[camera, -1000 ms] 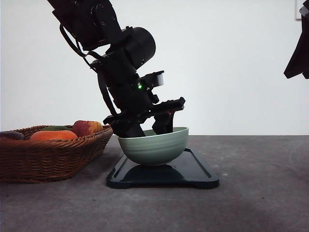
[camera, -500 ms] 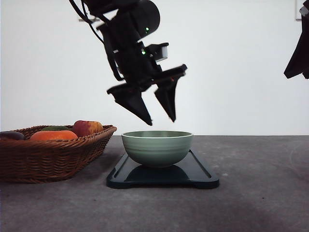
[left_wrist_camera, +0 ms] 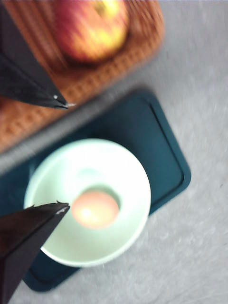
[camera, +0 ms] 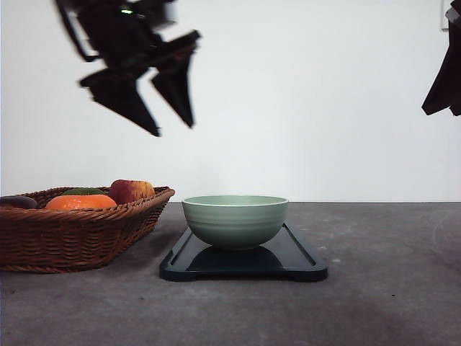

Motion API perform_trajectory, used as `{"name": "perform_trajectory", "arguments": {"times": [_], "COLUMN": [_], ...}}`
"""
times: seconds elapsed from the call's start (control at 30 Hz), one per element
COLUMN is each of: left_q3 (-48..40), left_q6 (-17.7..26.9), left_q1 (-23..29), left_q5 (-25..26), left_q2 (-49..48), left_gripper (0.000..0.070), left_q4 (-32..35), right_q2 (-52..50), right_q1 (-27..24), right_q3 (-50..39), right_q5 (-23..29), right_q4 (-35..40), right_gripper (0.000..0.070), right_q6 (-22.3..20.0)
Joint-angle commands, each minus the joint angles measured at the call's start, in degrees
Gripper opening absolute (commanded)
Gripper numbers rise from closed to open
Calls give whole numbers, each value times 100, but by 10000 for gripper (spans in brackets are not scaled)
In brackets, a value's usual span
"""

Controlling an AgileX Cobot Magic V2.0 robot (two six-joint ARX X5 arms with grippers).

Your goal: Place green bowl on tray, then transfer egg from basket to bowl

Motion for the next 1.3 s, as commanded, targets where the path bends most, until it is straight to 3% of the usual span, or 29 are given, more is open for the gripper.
{"name": "perform_trajectory", "arguments": {"times": [0.0, 0.13, 0.43, 0.67, 0.87, 0.9, 0.93, 1.0, 1.27], "left_q3": [-397, -1382, -3004, -3810, -3878, -3878, -3878, -3875, -3871], "left_q6": [50, 48, 31, -292, -413, -404, -377, -403, -398], "left_q1": [102, 402, 997, 1310, 1377, 1374, 1369, 1367, 1367], "left_q5": [-9, -7, -7, -9, 22, 65, 116, 171, 168], "left_q2": [-299, -1130, -2829, -3830, -4018, -4018, -4016, -4018, -4018], "left_gripper": [389, 389, 389, 389, 383, 323, 153, 26, 0], "left_q4": [283, 692, 711, 715, 659, 610, 557, 524, 511], "right_q2": [22, 22, 22, 22, 22, 22, 22, 22, -16], "right_q1": [20, 20, 22, 31, 31, 31, 31, 31, 31], "right_q3": [9, 9, 9, 9, 10, 9, 9, 9, 11], "right_q5": [-2, -2, -37, -68, -69, -66, -60, -58, -107], "right_q4": [61, 57, 45, 44, -75, -108, -144, -160, -162], "right_gripper": [255, 255, 255, 255, 258, 235, 163, 3, 17], "right_q6": [-24, -24, -22, -20, -38, -37, -37, -41, -23]}}
